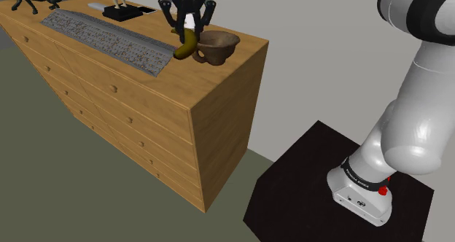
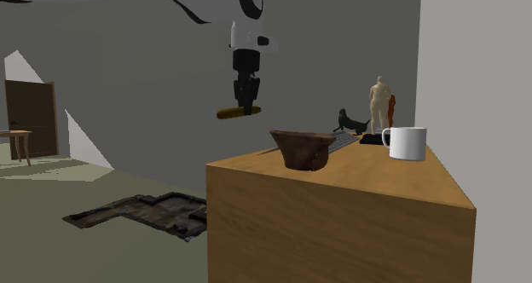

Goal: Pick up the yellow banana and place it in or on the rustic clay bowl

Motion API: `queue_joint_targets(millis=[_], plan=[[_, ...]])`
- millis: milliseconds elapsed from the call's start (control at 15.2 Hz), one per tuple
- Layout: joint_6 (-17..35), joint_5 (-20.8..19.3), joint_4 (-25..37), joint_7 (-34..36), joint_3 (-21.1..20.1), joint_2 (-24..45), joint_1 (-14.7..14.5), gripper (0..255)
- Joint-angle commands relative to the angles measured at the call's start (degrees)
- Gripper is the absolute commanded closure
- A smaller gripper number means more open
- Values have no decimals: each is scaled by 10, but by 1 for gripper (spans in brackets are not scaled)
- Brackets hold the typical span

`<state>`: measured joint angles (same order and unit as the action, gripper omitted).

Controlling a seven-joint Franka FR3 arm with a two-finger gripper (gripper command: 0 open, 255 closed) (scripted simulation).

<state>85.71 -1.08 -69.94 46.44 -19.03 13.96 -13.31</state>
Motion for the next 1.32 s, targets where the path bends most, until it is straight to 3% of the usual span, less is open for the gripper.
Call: queue_joint_targets(millis=[0,264,726,1122,1254], plan=[[-19,-3,26,3,-1,7,-3,255],[-54,-9,80,6,-2,26,-10,255],[-60,6,71,-85,28,16,57,255],[-83,9,118,-168,56,44,112,255],[-59,12,80,-171,57,30,116,255]])
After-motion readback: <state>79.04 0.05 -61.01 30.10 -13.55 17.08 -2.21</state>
